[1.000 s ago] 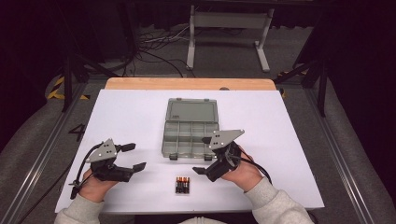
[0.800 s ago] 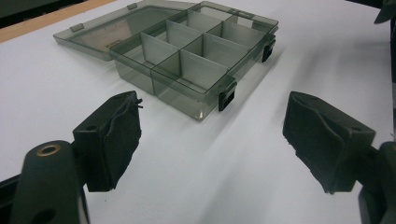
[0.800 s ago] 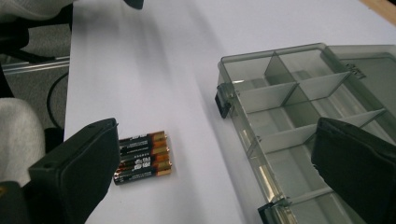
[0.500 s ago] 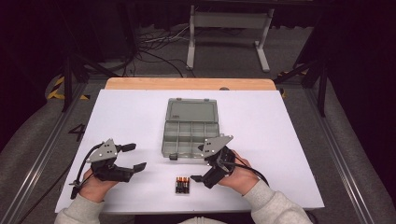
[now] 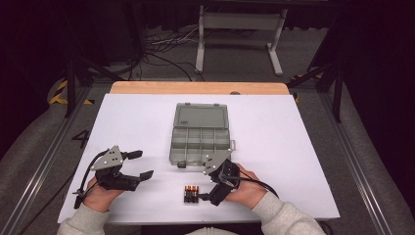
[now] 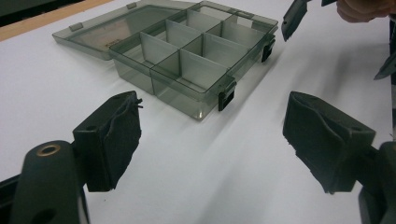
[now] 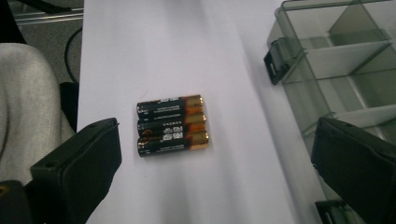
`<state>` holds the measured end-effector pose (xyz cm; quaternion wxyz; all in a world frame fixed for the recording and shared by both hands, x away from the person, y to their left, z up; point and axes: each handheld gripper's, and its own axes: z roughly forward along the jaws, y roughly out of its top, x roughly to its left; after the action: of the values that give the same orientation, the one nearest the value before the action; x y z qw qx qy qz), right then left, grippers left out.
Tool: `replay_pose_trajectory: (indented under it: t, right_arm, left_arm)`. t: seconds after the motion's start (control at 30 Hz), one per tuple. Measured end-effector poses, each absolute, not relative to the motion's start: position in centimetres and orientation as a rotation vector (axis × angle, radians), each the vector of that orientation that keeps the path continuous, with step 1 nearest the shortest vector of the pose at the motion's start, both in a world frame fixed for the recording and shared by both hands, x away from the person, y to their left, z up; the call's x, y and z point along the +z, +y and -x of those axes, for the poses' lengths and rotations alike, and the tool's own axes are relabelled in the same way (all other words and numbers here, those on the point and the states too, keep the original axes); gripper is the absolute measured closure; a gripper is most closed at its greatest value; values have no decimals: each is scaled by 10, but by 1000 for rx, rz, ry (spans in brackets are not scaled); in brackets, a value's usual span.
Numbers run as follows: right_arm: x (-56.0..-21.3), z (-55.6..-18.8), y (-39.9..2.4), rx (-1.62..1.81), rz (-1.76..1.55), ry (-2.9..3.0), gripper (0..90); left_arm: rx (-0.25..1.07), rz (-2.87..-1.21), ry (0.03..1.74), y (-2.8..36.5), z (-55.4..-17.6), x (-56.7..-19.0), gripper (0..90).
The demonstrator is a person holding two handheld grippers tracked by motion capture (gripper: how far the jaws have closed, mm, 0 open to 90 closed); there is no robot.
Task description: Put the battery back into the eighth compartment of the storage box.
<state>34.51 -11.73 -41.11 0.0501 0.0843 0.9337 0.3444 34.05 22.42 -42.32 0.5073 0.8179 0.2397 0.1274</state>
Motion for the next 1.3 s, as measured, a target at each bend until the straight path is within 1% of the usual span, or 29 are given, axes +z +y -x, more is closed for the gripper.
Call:
replay_pose_trajectory:
  t: [0.67,1.2,1.3]
  right_arm:
    - [-438,-337,-102,985,-203,2940,37]
    - [-446,-335,-96,921,-165,2971,104]
    - [-447,-335,-94,922,-152,2966,141]
  left_arm:
    - [308,-1972,576,224,-340,-423,195]
    - [308,-1974,580,224,-340,-423,196]
    - [312,-1972,580,225,-340,-423,196]
